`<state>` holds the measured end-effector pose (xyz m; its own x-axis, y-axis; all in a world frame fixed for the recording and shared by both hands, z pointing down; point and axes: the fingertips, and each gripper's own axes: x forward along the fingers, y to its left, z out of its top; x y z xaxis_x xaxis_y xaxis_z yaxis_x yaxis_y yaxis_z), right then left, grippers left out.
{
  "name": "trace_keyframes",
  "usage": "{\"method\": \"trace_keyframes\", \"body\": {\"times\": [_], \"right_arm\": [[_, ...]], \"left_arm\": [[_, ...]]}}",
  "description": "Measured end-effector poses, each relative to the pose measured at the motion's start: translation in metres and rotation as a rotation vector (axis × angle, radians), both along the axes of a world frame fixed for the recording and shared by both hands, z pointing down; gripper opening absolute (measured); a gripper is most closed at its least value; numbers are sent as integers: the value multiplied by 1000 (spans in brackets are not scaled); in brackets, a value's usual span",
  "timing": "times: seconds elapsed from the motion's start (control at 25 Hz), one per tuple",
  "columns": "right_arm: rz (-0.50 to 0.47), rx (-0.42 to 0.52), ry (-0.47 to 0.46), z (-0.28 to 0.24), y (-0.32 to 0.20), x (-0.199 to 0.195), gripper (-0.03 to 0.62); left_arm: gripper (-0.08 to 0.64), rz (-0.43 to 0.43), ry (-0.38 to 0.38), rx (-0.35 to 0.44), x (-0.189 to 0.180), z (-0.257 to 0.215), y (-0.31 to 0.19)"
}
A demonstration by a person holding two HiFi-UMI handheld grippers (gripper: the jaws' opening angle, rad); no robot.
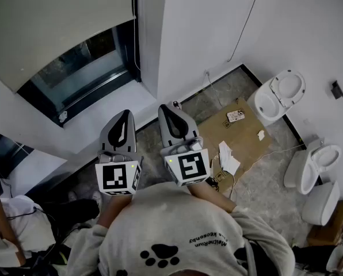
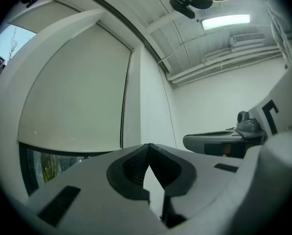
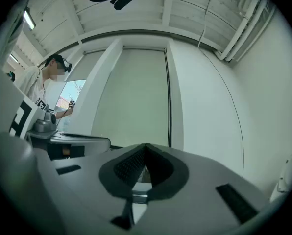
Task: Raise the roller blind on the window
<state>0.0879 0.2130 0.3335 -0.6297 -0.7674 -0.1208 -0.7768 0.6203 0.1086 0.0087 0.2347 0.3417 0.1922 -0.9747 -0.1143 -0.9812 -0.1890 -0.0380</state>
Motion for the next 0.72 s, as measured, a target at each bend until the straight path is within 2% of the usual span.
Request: {"method": "trace_keyframes", "body": {"times": [0.48,0.72], "right_arm": [[48,-24,13,18,-9,-19,8],[46,-25,-51,13,-28,-21,8]], "left_arm": [[8,72,-4,-20,-15,14,-13],[6,96,-5,-30,-17,17,-29]]}}
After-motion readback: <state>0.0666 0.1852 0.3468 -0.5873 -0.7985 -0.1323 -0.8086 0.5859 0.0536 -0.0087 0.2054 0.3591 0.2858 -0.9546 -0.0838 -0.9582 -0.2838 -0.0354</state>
